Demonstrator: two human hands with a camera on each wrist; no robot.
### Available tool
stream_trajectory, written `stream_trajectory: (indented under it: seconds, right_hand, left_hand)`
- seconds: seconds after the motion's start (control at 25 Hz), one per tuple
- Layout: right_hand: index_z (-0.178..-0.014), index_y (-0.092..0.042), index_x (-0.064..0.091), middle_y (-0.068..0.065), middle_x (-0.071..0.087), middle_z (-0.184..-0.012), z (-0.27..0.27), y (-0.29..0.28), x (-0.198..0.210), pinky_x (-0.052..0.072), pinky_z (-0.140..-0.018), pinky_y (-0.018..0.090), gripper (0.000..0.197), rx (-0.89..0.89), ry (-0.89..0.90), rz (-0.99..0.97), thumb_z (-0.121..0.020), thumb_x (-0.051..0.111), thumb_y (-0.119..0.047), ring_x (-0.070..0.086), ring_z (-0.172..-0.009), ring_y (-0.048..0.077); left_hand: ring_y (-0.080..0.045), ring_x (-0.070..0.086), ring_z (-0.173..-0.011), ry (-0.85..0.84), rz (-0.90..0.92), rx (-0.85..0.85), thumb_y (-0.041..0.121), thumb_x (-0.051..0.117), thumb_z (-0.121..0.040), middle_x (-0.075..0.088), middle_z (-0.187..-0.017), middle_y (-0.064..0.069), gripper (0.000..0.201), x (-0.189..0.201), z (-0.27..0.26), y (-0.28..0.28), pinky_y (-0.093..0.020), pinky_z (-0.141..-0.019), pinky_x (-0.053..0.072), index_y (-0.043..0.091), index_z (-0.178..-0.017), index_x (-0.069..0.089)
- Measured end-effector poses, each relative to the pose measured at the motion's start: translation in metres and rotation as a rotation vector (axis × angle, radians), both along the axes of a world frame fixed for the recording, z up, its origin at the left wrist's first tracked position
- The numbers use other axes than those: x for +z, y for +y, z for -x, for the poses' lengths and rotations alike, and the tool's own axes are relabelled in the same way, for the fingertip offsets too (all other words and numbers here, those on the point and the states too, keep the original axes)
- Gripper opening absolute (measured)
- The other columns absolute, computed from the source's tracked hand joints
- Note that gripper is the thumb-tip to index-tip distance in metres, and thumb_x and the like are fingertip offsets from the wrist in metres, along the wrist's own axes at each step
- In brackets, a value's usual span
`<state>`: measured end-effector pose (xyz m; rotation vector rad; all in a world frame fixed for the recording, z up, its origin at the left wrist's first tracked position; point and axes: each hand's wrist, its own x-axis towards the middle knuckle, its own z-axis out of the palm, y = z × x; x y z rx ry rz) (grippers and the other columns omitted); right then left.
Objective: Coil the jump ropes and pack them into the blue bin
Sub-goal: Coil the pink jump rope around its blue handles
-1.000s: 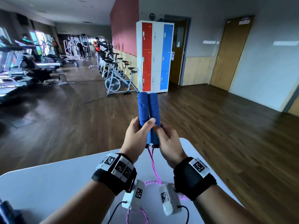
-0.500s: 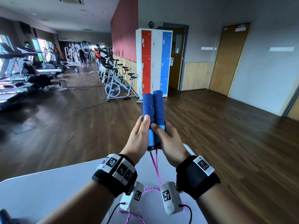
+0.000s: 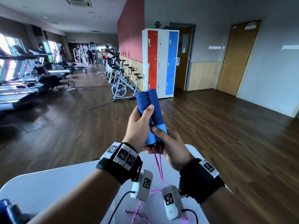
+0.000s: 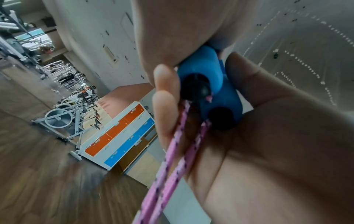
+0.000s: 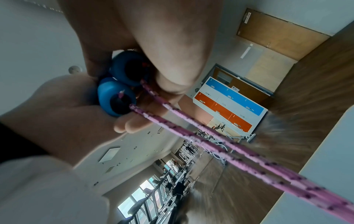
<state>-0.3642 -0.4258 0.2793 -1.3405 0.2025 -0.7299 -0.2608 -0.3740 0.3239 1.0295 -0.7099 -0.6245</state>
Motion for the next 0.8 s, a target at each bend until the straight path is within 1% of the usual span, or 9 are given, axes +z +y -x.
stream_trajectory:
  seconds: [0.2,0.28,0.32,0.4,0.44,0.52,0.6,0.72,0.8]
  right_hand:
    - [-0.099,0.006,0.064,0.023,0.06,-0.079,-0.011,-0.013,0.003,0.046,-0.05,0.031,0.034,-0.025,0.063,0.051,-0.092,0.066,-0.028,0.056,-0.059,0.03]
    - [-0.097,0.0,0.066,0.02,0.06,-0.076,-0.013,-0.024,0.011,0.043,-0.048,0.028,0.029,-0.03,0.106,0.063,-0.088,0.069,-0.028,0.054,-0.054,0.026]
    - [-0.097,-0.003,0.066,0.018,0.06,-0.075,-0.012,-0.031,0.017,0.042,-0.047,0.026,0.028,-0.028,0.147,0.087,-0.088,0.071,-0.028,0.053,-0.052,0.025]
    - [-0.101,-0.002,0.065,0.015,0.061,-0.074,-0.009,-0.044,0.03,0.04,-0.044,0.023,0.025,0.006,0.262,0.161,-0.093,0.07,-0.025,0.054,-0.05,0.024]
    - [-0.104,0.0,0.065,0.013,0.063,-0.074,-0.007,-0.05,0.035,0.04,-0.042,0.023,0.026,0.028,0.312,0.207,-0.095,0.069,-0.024,0.055,-0.05,0.023]
    - [-0.106,0.002,0.065,0.009,0.069,-0.077,-0.009,-0.058,0.05,0.045,-0.044,0.024,0.027,0.071,0.388,0.294,-0.094,0.07,-0.022,0.06,-0.057,0.021]
    - [-0.105,-0.001,0.067,0.01,0.07,-0.084,-0.017,-0.063,0.069,0.053,-0.056,0.031,0.031,0.11,0.465,0.44,-0.088,0.076,-0.026,0.064,-0.07,0.024]
    - [-0.107,-0.007,0.07,0.017,0.074,-0.1,-0.027,-0.067,0.092,0.056,-0.079,0.044,0.048,0.088,0.529,0.646,-0.075,0.079,-0.042,0.068,-0.085,0.038]
    - [-0.102,-0.008,0.068,0.018,0.07,-0.087,-0.03,-0.068,0.095,0.058,-0.064,0.038,0.037,-0.035,0.43,0.587,-0.087,0.074,-0.041,0.067,-0.071,0.037]
  left_hand:
    - [-0.041,0.068,-0.092,-0.006,-0.001,0.032,0.041,0.063,-0.093,0.069,-0.107,-0.022,0.034,-0.007,-0.009,0.003,-0.068,-0.087,0.054,0.014,-0.113,0.061]
    - [-0.033,0.065,-0.109,-0.192,-0.052,0.13,0.051,0.062,-0.087,0.067,-0.116,-0.016,0.048,-0.007,-0.021,0.008,-0.062,-0.102,0.048,0.018,-0.122,0.059]
    - [-0.027,0.057,-0.122,-0.405,-0.108,0.266,0.055,0.06,-0.086,0.063,-0.128,-0.012,0.06,-0.004,-0.029,0.013,-0.052,-0.114,0.04,0.019,-0.134,0.054]
    - [-0.024,0.034,-0.141,-1.028,-0.134,0.557,0.053,0.063,-0.083,0.043,-0.152,-0.01,0.087,0.009,-0.045,0.029,-0.035,-0.123,0.018,0.011,-0.153,0.035]
    - [-0.025,0.03,-0.144,-1.376,-0.091,0.58,0.052,0.068,-0.079,0.037,-0.156,-0.009,0.094,0.016,-0.052,0.035,-0.035,-0.124,0.015,0.009,-0.154,0.034]
    - [-0.025,0.031,-0.148,-1.986,-0.103,0.438,0.062,0.069,-0.074,0.036,-0.159,-0.003,0.097,0.026,-0.065,0.036,-0.044,-0.125,0.016,0.015,-0.153,0.038]
    - [-0.024,0.038,-0.144,-2.299,-0.287,0.37,0.077,0.057,-0.079,0.043,-0.154,-0.002,0.098,0.03,-0.075,0.027,-0.047,-0.125,0.015,0.017,-0.153,0.037]
    - [-0.027,0.059,-0.117,-2.339,-0.317,0.459,0.076,0.052,-0.085,0.06,-0.13,-0.005,0.087,0.036,-0.087,0.015,-0.045,-0.114,0.032,0.014,-0.146,0.044]
    - [-0.029,0.064,-0.099,-2.248,-0.321,0.578,0.074,0.058,-0.083,0.063,-0.117,-0.006,0.085,0.042,-0.093,0.014,-0.043,-0.094,0.043,0.012,-0.14,0.048]
